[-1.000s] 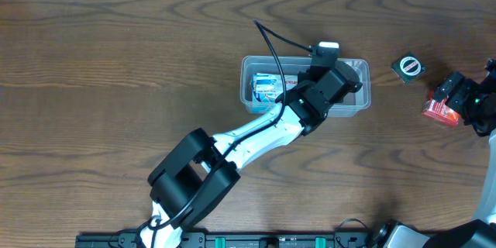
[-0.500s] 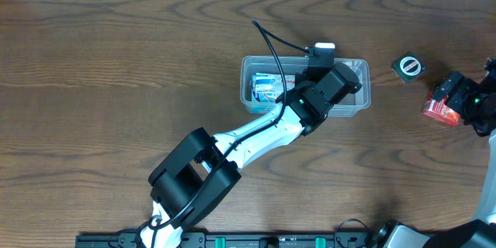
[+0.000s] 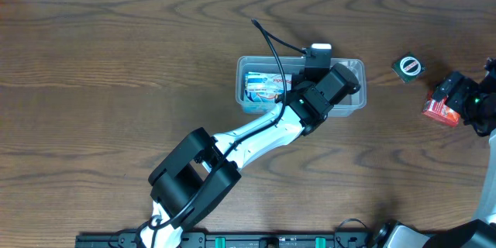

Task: Pack container
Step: 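Lower the bottle upright into the container's right end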

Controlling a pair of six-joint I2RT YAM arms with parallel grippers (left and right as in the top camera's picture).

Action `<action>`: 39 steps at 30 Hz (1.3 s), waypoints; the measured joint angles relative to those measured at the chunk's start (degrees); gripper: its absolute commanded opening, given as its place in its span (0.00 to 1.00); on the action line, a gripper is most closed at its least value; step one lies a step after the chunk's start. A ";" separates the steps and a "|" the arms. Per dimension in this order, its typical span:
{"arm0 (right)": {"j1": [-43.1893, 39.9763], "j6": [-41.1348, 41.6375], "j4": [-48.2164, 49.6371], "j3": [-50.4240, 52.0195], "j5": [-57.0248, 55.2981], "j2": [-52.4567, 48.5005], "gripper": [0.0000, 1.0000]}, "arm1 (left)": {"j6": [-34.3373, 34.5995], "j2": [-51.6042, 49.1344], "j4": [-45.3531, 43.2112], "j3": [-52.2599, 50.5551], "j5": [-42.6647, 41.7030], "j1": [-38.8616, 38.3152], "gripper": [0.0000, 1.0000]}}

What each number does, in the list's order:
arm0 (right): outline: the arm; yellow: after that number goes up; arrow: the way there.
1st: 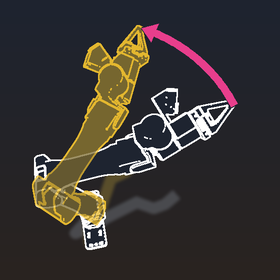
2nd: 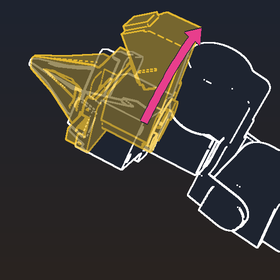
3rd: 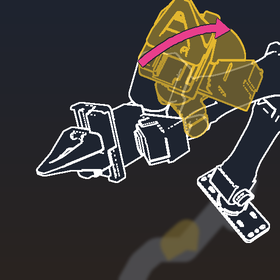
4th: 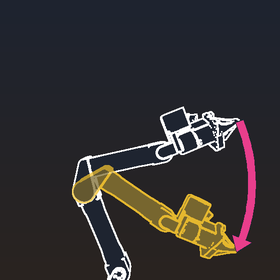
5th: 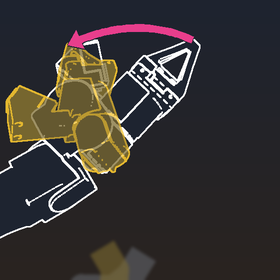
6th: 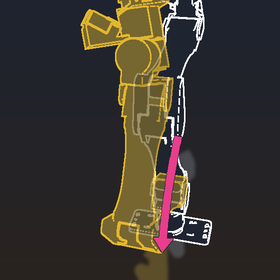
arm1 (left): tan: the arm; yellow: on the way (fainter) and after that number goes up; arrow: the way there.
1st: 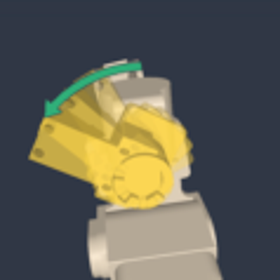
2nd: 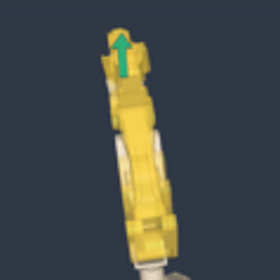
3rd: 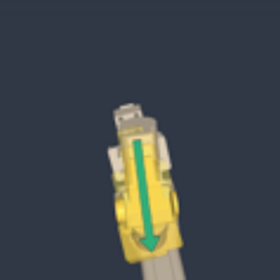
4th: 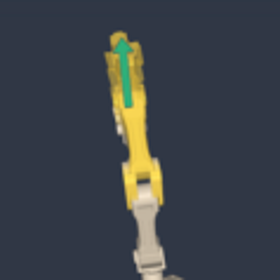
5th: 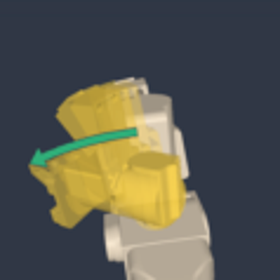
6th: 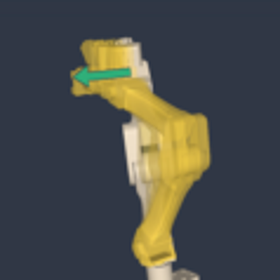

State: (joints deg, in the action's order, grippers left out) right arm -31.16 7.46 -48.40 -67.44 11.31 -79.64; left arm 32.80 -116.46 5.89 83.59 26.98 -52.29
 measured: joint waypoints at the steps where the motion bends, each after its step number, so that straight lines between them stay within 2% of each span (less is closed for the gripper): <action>1: 0.00 0.00 0.00 0.00 0.07 0.00 0.99 | -0.02 -0.02 0.09 0.00 0.26 0.00 0.08; 2: 0.00 0.00 0.02 0.00 0.09 0.00 0.99 | -0.04 -0.02 0.11 0.00 0.44 0.00 0.14; 4: -0.02 0.00 0.00 0.00 0.15 0.00 0.99 | -0.04 -0.02 0.11 0.00 0.46 0.00 0.17; 8: 0.00 0.00 0.00 0.00 0.28 0.00 0.99 | -0.04 -0.02 0.22 0.00 0.39 0.00 0.16; 9: 0.00 0.02 0.00 0.00 0.28 0.00 0.99 | -0.04 -0.02 0.24 0.00 0.39 0.00 0.21; 19: 0.00 0.00 0.00 0.00 0.28 0.00 0.99 | -0.04 -0.02 0.26 0.00 0.33 0.00 0.22; 22: -0.02 0.00 0.00 0.00 0.31 0.00 0.99 | -0.13 -0.02 0.22 0.00 0.11 0.00 0.33; 39: 0.00 0.02 -0.11 0.00 0.31 0.00 0.99 | -0.22 -0.35 -2.14 0.02 -1.68 0.02 0.34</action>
State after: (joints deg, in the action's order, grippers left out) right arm -31.16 7.49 -48.51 -67.44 11.62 -79.64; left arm 32.58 -116.81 3.75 83.61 25.30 -52.27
